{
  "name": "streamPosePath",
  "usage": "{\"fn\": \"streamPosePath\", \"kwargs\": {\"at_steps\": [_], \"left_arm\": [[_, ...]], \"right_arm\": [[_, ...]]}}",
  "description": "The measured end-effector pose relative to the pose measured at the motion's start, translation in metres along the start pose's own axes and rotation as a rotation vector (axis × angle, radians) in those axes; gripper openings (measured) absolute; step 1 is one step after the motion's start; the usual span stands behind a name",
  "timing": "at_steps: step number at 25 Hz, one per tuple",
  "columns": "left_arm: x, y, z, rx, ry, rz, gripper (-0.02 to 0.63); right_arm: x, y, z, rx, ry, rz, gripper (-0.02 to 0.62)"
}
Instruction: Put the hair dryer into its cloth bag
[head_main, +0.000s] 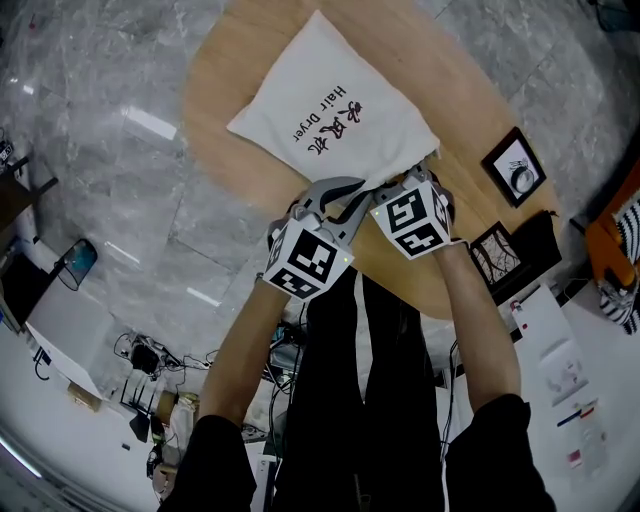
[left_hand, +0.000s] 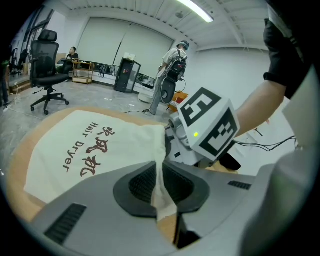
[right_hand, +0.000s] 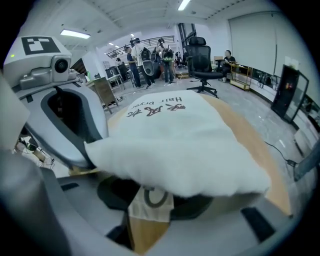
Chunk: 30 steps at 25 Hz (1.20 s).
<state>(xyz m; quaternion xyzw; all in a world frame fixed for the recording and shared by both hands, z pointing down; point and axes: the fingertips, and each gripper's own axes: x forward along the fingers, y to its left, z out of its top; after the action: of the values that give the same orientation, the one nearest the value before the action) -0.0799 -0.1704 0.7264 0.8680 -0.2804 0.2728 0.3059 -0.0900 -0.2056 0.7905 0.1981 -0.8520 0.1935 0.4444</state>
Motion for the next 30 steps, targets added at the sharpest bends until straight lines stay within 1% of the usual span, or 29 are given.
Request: {"fn": "streamPosePath", "kwargs": {"at_steps": [2, 5, 8, 9, 11, 13, 16, 19, 21, 23, 25, 26, 28, 29, 30], "left_arm": [[0.000, 0.000, 0.000, 0.004, 0.003, -0.001, 0.043], [0.001, 0.000, 0.001, -0.004, -0.001, -0.002, 0.043], [0.001, 0.001, 0.002, -0.007, -0.004, 0.005, 0.043], [0.002, 0.002, 0.002, -0.005, -0.002, 0.006, 0.043], [0.002, 0.001, 0.001, -0.005, 0.000, 0.004, 0.043], [0.002, 0.001, 0.000, -0.011, 0.001, -0.001, 0.043], [0.001, 0.001, -0.002, -0.014, 0.004, 0.003, 0.043], [0.000, -0.001, -0.004, -0.010, 0.003, 0.012, 0.044], [0.001, -0.003, -0.003, 0.001, -0.001, 0.017, 0.044], [0.000, -0.005, 0.000, 0.016, -0.007, 0.020, 0.070], [-0.003, -0.010, 0.006, 0.032, -0.024, 0.027, 0.140], [-0.005, -0.012, 0.009, 0.039, -0.035, 0.035, 0.151], [-0.012, -0.016, 0.016, 0.049, -0.056, 0.055, 0.161], [-0.016, -0.018, 0.020, 0.049, -0.067, 0.064, 0.161], [-0.020, -0.019, 0.025, 0.045, -0.079, 0.073, 0.161]], "right_arm": [[0.001, -0.001, -0.001, -0.001, 0.000, 0.001, 0.173], [0.000, -0.002, 0.001, -0.010, -0.008, 0.025, 0.173], [0.003, -0.004, 0.005, -0.016, -0.012, 0.025, 0.175], [0.004, -0.005, 0.005, -0.011, -0.007, 0.014, 0.182], [0.002, -0.009, 0.002, -0.009, 0.000, -0.035, 0.210], [-0.002, -0.010, -0.001, -0.018, -0.002, -0.086, 0.213], [-0.010, -0.009, -0.007, 0.018, -0.007, -0.116, 0.225], [-0.023, -0.009, -0.014, 0.043, -0.010, -0.162, 0.225], [-0.033, -0.009, -0.023, 0.079, -0.010, -0.184, 0.225], [-0.043, -0.007, -0.035, 0.124, -0.002, -0.193, 0.231], [-0.055, -0.002, -0.048, 0.170, 0.001, -0.204, 0.230], [-0.062, 0.001, -0.052, 0.191, -0.003, -0.217, 0.209], [-0.080, 0.002, -0.056, 0.229, -0.016, -0.264, 0.104], [-0.089, 0.002, -0.055, 0.251, -0.026, -0.287, 0.037], [-0.097, 0.001, -0.052, 0.273, -0.040, -0.301, 0.012]]}}
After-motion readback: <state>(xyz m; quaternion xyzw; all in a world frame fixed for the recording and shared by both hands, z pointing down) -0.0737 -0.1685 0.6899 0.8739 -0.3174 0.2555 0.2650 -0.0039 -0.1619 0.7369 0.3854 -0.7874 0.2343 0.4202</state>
